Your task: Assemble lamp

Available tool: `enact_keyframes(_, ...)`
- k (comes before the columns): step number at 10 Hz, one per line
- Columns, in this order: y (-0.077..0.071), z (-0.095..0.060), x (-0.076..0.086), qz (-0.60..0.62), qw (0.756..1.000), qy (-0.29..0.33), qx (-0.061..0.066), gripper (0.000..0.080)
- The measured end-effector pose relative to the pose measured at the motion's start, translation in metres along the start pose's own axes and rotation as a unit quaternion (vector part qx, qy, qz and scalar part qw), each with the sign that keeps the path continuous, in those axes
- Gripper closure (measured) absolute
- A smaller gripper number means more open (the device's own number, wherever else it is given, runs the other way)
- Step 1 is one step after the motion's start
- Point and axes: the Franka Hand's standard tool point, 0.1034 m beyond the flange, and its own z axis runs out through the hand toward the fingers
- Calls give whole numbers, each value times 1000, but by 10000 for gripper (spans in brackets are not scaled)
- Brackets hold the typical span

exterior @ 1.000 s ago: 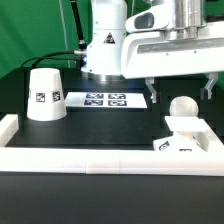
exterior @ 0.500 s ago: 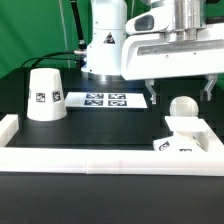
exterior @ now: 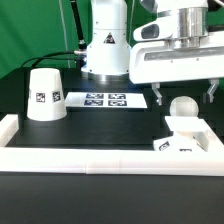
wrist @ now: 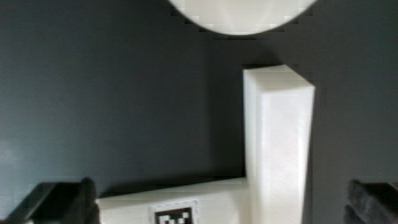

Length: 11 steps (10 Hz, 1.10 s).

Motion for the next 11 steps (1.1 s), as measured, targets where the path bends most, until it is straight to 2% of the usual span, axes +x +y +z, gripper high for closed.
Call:
enact_keyframes(4,0,1,-1,0,1000,1,0,101)
enact_keyframes(6,-4,5,-19,-3,1000,-2,0,101)
enact_keyframes(9,-9,9,-33,-12,1000,-9,-1,101)
enact_keyframes(11,-8,9,-32,-15,1000,-20,-3,101)
